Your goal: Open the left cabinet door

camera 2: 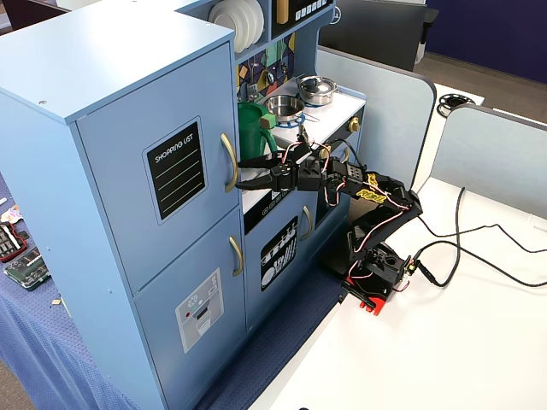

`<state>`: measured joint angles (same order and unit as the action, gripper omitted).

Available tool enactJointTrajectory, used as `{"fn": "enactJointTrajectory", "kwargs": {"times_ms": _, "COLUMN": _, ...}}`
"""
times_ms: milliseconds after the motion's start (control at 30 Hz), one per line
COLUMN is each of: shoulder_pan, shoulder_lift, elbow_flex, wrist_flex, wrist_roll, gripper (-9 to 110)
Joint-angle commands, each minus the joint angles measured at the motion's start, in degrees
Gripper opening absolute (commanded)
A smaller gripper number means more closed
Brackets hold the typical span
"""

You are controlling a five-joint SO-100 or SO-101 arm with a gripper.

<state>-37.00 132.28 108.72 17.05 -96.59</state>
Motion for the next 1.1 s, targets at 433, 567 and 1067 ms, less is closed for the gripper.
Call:
{"fn": "enactJointTrajectory", "kwargs": {"times_ms": 433, "shoulder_pan": -14.2, "shoulder_lift": -0.3, "elbow_flex": -4.4, "wrist_flex": -4.7, "wrist_roll": -9.8, "gripper": 23}}
{"fn": "enactJointTrajectory", "kwargs": {"times_ms": 567, "shoulder_pan": -17.8, "shoulder_lift": 4.9, "elbow_flex": -1.0, "wrist_flex": -3.3, "wrist_roll": -11.5, "gripper": 22}}
{"fn": "enactJointTrajectory", "kwargs": {"times_ms": 1067, "shoulder_pan": -5.8, "shoulder_lift": 33.4, "elbow_flex": 7.7, "wrist_flex": 21.3, "wrist_roll": -5.4, "gripper": 19}}
